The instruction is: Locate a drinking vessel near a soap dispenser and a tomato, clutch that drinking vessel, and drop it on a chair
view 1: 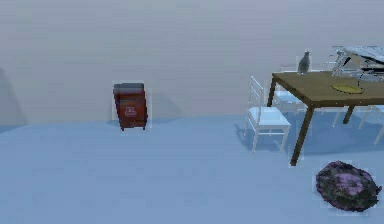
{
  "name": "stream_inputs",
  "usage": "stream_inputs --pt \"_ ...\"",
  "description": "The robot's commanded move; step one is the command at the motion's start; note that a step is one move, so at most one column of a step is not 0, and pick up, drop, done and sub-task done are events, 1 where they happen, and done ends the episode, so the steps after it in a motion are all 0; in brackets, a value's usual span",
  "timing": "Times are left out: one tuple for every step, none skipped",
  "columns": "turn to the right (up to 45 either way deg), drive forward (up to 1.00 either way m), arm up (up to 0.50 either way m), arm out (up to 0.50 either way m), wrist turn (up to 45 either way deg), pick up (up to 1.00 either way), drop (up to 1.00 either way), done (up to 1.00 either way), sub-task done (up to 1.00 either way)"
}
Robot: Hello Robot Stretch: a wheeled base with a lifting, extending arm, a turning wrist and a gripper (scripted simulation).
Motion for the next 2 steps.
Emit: stream_inputs --pt "0.0 0.00 0.10 0.00 0.0 0.00 0.00 0.00 0.00" --pt "0.0 0.00 0.06 0.00 0.0 0.00 0.00 0.00 0.00"
